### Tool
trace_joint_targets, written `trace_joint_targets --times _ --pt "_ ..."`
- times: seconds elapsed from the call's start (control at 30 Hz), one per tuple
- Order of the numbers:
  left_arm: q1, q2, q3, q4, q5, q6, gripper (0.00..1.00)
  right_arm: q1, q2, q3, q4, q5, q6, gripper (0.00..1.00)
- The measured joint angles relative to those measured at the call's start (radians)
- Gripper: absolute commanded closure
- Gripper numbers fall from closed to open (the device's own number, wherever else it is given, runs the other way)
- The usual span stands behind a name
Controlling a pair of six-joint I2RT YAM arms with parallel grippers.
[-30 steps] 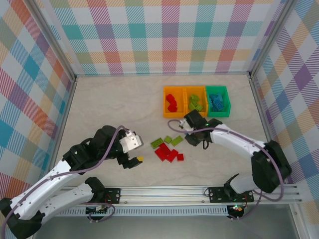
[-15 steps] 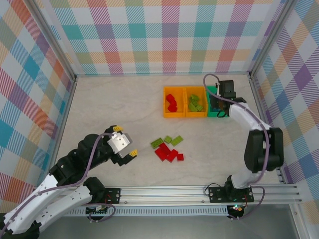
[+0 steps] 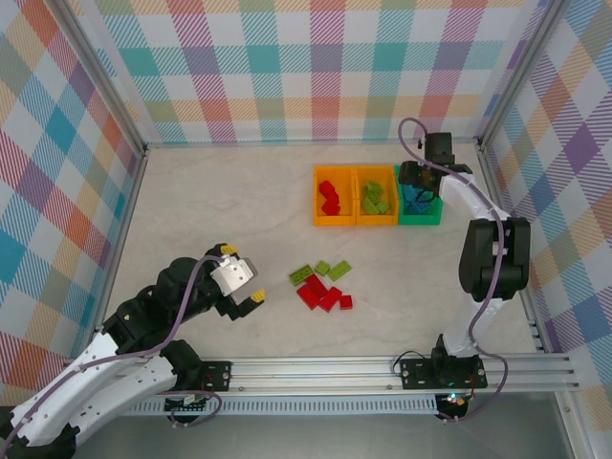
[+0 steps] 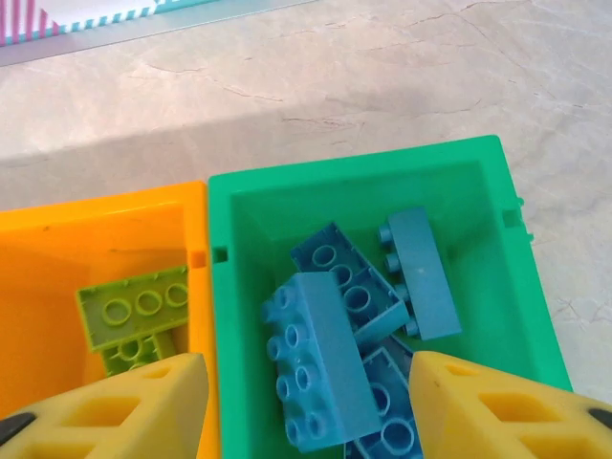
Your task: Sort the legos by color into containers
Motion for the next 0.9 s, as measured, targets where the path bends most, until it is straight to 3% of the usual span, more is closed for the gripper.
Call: trace_joint_targets --times 0.13,0.23,0.37,0.5,0.7,0.9 --pt "0.005 0.002 -0.001 0.008 0.026 0.003 0.0 0.009 -0.124 -0.032 -0.066 -0.065 0.043 0.44" --pt "0.006 0.003 -0.002 0.017 0.049 0.009 0.0 0.052 -0.301 -0.13 -0.096 -0.121 0.108 0.46" --pt "0.009 0.004 -0.011 0.018 0.076 0.023 0.0 0.247 -0.545 -0.342 -0.126 -0.139 0.211 0.47" --pt "0.01 0.014 -0.021 0.018 0.095 0.033 0.0 0.446 -0.662 -0.515 -0.223 -0.131 0.319 0.49" --pt "0.01 0.042 -0.026 0.019 0.145 0.037 0.0 0.655 -0.664 -0.607 -0.341 -0.054 0.435 0.36" --pt "0.01 0.073 -0.028 0.017 0.224 0.062 0.0 0.803 -0.469 -0.607 -0.291 -0.039 0.474 0.28"
